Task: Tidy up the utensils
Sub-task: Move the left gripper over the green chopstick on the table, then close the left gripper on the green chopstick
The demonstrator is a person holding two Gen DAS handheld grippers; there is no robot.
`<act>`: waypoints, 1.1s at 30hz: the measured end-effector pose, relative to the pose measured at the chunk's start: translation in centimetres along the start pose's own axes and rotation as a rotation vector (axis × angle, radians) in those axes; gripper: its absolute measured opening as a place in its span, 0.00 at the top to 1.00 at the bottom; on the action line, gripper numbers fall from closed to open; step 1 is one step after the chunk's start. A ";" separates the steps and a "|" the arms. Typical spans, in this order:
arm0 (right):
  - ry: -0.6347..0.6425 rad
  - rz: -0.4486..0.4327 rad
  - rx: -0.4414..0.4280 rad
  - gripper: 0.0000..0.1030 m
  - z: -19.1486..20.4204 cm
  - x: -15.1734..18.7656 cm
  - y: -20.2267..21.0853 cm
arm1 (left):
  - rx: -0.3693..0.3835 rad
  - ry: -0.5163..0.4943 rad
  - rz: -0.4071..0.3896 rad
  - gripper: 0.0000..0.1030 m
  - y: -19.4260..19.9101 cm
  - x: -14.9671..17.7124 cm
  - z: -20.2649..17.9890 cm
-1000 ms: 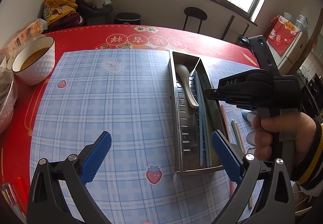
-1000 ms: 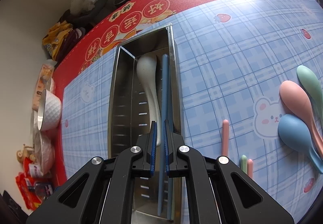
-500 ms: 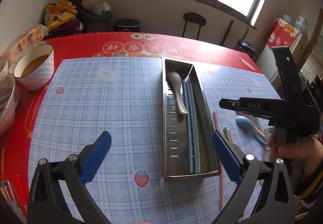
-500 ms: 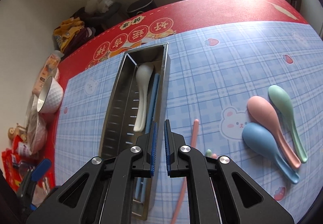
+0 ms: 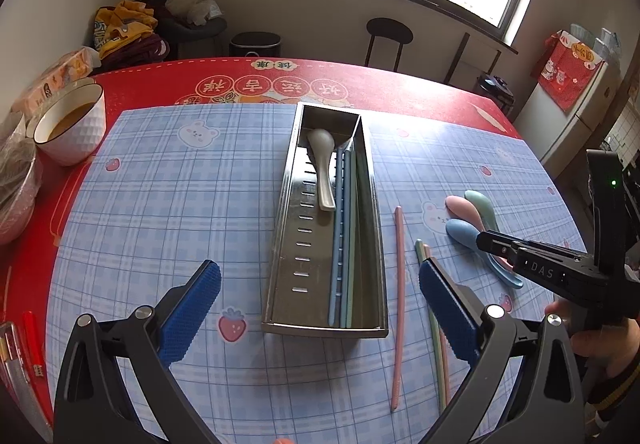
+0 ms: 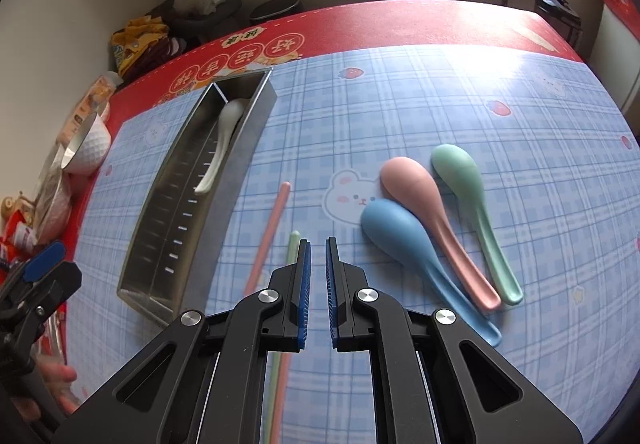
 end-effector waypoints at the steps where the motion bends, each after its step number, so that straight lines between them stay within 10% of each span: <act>1: 0.005 -0.001 -0.002 0.92 -0.5 0.3 0.2 | -0.002 -0.004 0.001 0.06 0.0 0.3 -0.4; 15: 0.046 -0.006 -0.043 0.92 -4.5 4.1 0.4 | -0.079 -0.078 0.066 0.09 -0.8 4.7 -6.3; 26: 0.025 -0.002 -0.064 0.92 -7.4 5.1 0.8 | 0.034 -0.058 0.165 0.77 -3.3 6.9 -9.6; 33: -0.003 0.003 -0.072 0.92 -9.0 5.9 0.9 | 0.071 -0.077 0.210 0.90 -5.3 6.5 -10.8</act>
Point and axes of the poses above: each gripper's, at about its wrist camera, not at the fingertips, and y roughly against the way its jaws point, z to its left, x to its underside, the point moved 7 cm from there along -y, roughly the way its jaws point, and after that the axes turned 10 degrees about x, right-handed, at the moved point
